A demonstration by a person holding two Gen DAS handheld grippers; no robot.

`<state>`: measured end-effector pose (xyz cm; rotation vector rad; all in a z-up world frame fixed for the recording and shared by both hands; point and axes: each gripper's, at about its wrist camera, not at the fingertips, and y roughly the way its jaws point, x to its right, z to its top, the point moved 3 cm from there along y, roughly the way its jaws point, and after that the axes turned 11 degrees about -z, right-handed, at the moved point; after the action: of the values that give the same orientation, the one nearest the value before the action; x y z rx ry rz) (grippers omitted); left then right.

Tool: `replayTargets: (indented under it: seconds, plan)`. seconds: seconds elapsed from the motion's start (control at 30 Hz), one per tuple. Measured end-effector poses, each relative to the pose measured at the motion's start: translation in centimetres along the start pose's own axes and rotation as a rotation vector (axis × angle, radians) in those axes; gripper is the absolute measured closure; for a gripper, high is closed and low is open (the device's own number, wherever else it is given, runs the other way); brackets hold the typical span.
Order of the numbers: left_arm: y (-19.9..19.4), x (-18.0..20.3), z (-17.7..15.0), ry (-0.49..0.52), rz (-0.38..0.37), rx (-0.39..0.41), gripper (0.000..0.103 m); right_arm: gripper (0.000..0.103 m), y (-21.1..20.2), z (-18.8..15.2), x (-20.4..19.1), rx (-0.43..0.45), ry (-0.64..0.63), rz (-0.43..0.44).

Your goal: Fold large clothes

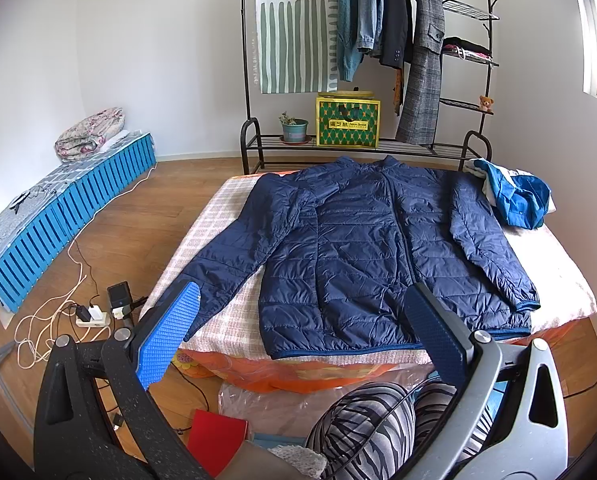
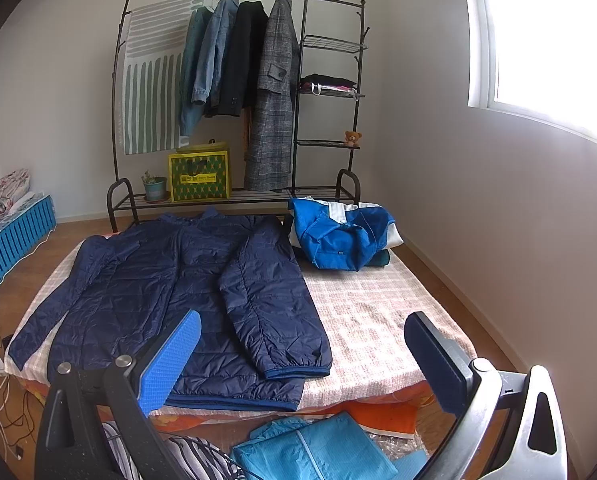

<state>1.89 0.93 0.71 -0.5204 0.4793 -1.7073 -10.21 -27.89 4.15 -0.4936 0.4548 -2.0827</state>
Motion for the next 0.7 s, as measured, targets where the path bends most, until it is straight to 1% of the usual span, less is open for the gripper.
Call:
replayTargets:
  seconds: [0.3,0.7]
  plan:
    - [0.0,0.0,-0.1,0.001,0.001,0.002,0.000,0.000,0.0,0.0,-0.4,0.000,-0.007,0.002]
    - [-0.1,0.0,-0.1,0.002,0.002,0.003,0.000,0.000,-0.1,0.5,-2.0,0.005,-0.020,0.009]
